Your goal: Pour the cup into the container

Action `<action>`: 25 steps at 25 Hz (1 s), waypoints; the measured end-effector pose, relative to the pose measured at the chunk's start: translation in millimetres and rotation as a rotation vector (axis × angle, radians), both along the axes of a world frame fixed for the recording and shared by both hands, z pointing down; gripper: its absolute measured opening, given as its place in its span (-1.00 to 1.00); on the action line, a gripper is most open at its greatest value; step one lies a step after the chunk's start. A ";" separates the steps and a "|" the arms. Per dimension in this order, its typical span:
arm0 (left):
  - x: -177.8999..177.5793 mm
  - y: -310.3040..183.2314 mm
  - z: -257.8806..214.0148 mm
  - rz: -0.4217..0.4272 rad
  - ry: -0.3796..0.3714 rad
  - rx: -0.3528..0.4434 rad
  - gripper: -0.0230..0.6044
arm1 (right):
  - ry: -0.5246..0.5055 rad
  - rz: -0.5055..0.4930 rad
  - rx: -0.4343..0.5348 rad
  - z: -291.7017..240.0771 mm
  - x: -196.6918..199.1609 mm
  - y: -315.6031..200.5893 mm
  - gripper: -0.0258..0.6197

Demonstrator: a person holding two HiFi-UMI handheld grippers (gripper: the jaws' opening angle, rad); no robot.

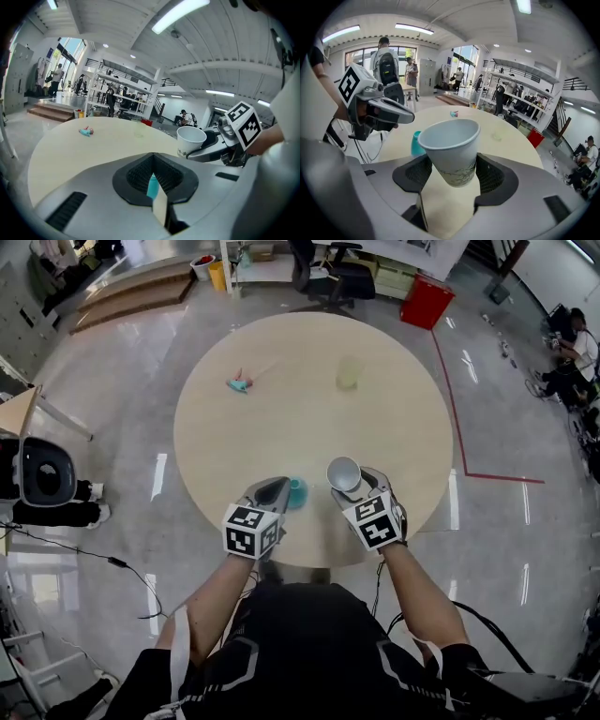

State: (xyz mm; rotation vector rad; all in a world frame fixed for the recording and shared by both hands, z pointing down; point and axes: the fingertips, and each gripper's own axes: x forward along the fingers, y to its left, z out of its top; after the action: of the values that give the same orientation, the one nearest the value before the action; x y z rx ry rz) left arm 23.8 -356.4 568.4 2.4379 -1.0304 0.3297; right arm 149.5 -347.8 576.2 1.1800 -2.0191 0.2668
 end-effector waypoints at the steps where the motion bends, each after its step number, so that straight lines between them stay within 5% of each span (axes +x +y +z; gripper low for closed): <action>1: 1.8 -0.4 0.1 0.003 0.000 0.003 -0.93 | -0.012 0.004 0.003 1.6 2.3 0.0 0.00; 10: -8.7 -7.4 8.4 -0.070 -0.019 -0.012 -0.93 | -0.177 0.032 -0.013 24.5 10.2 3.5 0.00; 25: -36.2 -25.2 71.6 -0.196 -0.052 -0.140 -0.93 | -0.271 0.147 -0.081 102.7 33.4 3.5 0.00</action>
State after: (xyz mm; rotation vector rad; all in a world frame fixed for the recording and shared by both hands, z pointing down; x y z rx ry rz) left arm -12.5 -381.6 640.0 2.1938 -1.2153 0.3869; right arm 182.9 -344.4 678.8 1.3001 -2.1306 0.6045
